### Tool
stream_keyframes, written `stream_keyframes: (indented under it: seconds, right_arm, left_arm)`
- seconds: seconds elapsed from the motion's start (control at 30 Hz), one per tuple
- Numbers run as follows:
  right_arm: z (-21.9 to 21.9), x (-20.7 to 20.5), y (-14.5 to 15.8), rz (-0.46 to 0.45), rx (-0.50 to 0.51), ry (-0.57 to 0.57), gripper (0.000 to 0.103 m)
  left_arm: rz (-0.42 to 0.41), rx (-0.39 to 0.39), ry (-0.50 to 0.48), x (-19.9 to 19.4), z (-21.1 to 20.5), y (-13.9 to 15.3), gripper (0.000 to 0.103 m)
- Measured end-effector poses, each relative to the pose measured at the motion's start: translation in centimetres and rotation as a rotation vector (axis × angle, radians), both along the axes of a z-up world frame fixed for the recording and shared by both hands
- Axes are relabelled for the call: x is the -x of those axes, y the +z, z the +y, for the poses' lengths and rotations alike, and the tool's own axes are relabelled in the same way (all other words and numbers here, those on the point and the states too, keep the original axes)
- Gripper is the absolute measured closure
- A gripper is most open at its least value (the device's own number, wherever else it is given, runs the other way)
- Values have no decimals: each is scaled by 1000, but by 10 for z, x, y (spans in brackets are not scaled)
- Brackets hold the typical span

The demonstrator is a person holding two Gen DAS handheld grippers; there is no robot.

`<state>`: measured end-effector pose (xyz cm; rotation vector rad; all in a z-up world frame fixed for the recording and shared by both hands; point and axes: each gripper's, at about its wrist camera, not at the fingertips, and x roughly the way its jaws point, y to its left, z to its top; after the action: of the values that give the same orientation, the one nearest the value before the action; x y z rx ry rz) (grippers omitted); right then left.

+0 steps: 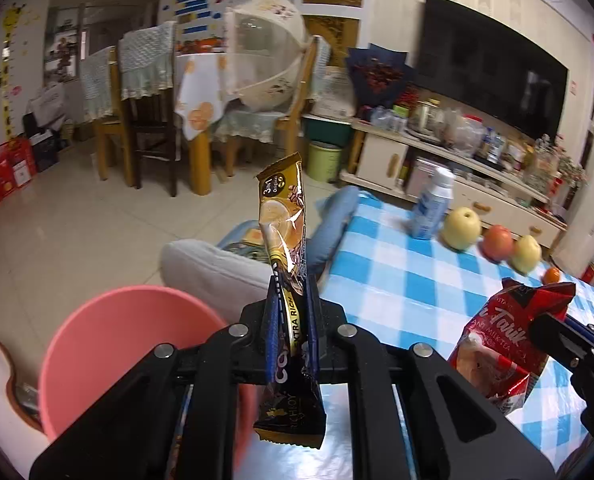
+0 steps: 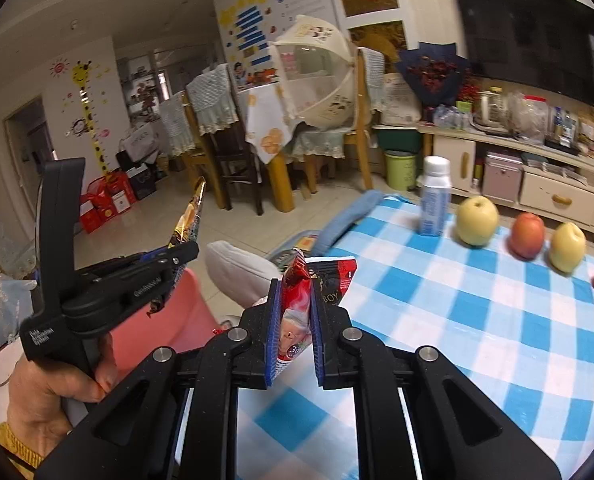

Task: Collect trash
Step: 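Carry the coffee stick and snack bag over the pink bucket and open both tools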

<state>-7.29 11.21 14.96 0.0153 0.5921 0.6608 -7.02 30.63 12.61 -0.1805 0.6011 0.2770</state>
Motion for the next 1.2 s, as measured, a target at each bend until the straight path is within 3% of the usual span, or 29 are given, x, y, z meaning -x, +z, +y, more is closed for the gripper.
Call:
stream_keyframes:
  seconds: [0.4,0.7,0.8,0.83,0.87,0.93,1.13,1.2]
  right_arm:
    - [97,6,8,-15,25,139,88]
    - [151,4,-9,18,48,213,88]
    - [165,-2,-23,68,62,233,85]
    - [168,-3,-27,77,73,225,82]
    - [168,-3,-32,83,80,216,77]
    - [163,-5,-38,98,70,192,48]
    - [132,-7,-42,90,68,70,22]
    - [121,-9,-43,91,67,44,20]
  left_arm:
    - [38,12,188,18,64,-1,90]
    - [58,61,276,32,102,-10,89]
    - [79,40,331,34,107,-12,87]
    - [88,33,341,33,108,-12,78]
    - [101,24,350,32,109,-13,61]
    - [113,6,365,31,108,-14,33]
    - [136,-43,334,22,96,-15,15]
    - [150,-67,319,18,89,-16,14]
